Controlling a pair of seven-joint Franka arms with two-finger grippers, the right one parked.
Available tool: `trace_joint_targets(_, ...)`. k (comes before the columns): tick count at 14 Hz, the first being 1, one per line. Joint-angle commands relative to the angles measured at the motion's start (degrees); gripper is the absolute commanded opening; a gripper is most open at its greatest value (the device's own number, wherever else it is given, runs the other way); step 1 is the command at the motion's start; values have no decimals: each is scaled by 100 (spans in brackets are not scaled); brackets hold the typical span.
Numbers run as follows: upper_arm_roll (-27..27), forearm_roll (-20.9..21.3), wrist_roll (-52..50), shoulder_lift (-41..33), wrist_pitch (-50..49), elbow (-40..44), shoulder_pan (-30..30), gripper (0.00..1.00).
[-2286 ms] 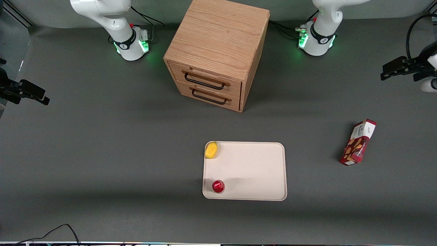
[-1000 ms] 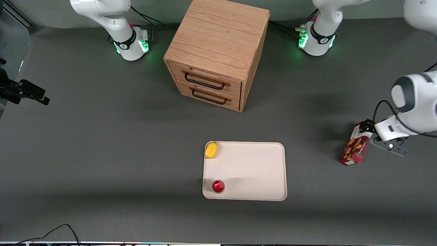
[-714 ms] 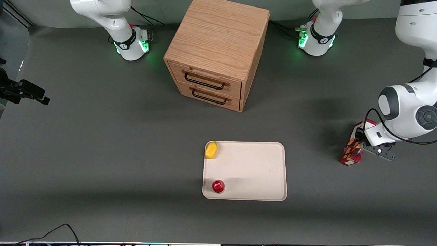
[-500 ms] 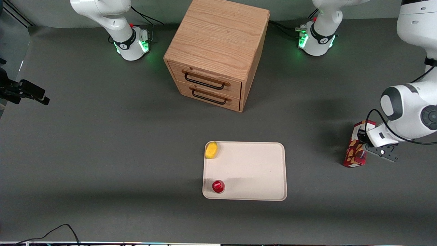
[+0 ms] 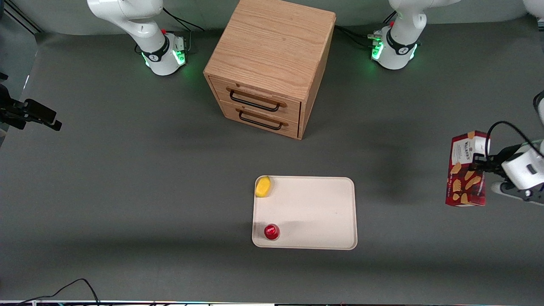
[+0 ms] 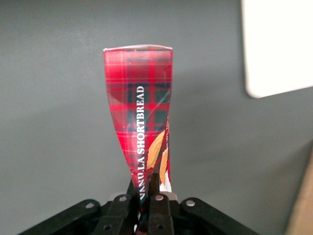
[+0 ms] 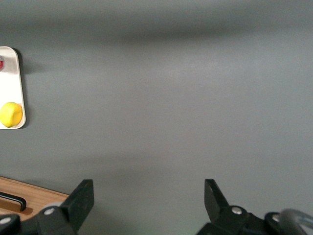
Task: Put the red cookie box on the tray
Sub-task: 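Carry the held box over the white tray and lower it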
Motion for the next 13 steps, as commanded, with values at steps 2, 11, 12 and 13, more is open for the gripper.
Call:
trace_joint_targets(2,-1209,68,-2429,259,-314,567,-76,0)
trace_joint_targets(11,-2382,2614,-5006,2209,4299,-892,-462,0)
trace_joint_targets(12,-2382,2887,-5375,2290,4475,-910,-506,2)
trace_joint_targets(13,-2382,3003,-5492,2343,4512,-918,-506,95)
